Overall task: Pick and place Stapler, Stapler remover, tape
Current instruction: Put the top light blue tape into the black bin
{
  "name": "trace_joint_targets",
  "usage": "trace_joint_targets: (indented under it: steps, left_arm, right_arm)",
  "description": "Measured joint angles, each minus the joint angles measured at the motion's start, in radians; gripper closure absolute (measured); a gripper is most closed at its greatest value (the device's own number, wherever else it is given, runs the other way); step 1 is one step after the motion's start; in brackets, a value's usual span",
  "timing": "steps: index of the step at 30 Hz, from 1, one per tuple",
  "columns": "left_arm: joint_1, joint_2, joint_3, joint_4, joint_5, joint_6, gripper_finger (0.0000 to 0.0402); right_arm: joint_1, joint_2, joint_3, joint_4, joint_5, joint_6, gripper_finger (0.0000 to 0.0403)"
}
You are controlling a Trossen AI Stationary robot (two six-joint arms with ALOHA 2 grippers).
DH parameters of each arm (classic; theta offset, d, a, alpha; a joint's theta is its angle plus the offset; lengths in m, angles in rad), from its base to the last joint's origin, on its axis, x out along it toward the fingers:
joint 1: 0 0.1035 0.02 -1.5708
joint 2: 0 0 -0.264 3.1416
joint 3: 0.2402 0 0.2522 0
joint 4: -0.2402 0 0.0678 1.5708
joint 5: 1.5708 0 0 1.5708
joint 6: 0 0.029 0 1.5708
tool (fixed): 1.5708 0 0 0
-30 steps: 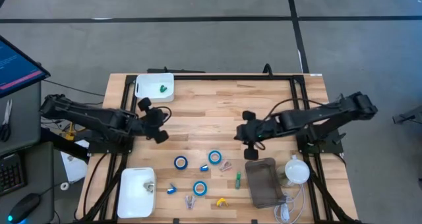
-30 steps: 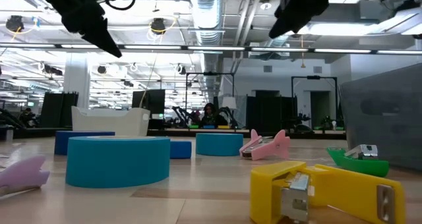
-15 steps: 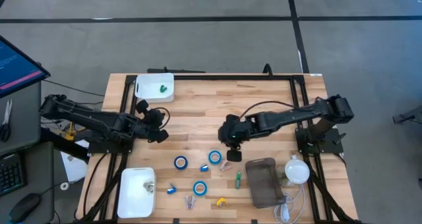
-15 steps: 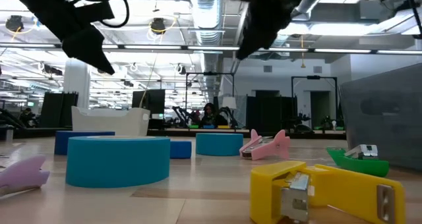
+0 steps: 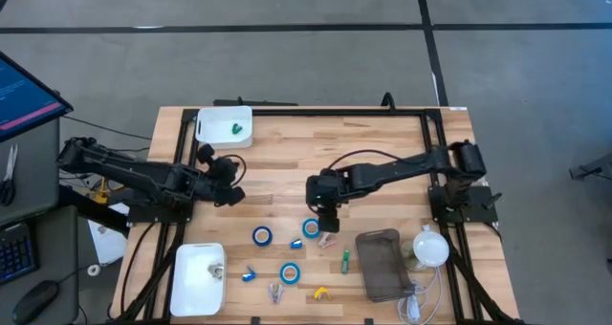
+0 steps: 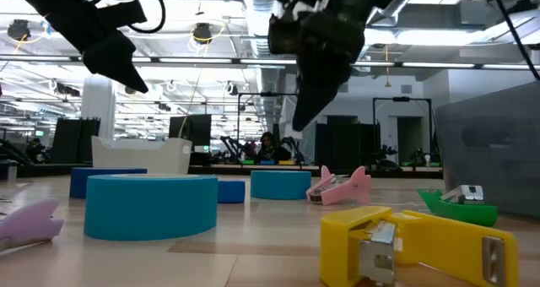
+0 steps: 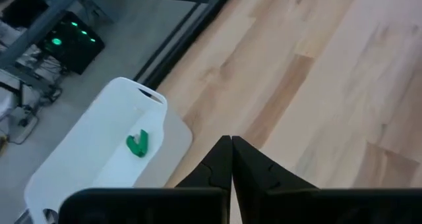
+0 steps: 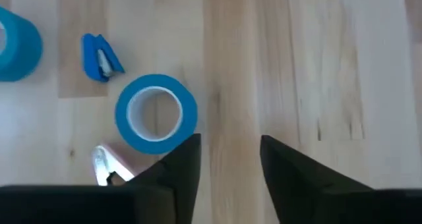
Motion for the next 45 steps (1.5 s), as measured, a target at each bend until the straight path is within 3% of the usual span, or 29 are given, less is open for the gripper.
trace_joint_targets:
  steps: [8, 18, 23, 34, 45]
  left_arm:
    - [0.000, 0.000, -0.010, 0.006, -0.007, 0.023, 0.0401]
    - [0.000, -0.054, -0.058, 0.024, -0.008, 0.025, 0.0401]
    - [0.000, -0.104, -0.058, 0.022, -0.001, 0.026, 0.0401]
    - [0.000, -0.118, -0.058, 0.027, 0.002, 0.026, 0.0401]
    - [0.000, -0.118, -0.058, 0.028, 0.011, 0.026, 0.0401]
  right_arm:
    - [-0.009, 0.068, -0.002, 0.016, -0.100, -0.001, 0.0243]
    - [-0.032, 0.100, 0.000, 0.074, -0.137, -0.004, 0.0265]
    - [-0.047, 0.100, 0.000, 0.087, -0.251, 0.028, 0.0261]
    - [-0.039, 0.120, -0.001, 0.100, -0.204, -0.001, 0.0235]
    - [-0.046, 0.180, -0.003, 0.130, -0.232, 0.008, 0.0239]
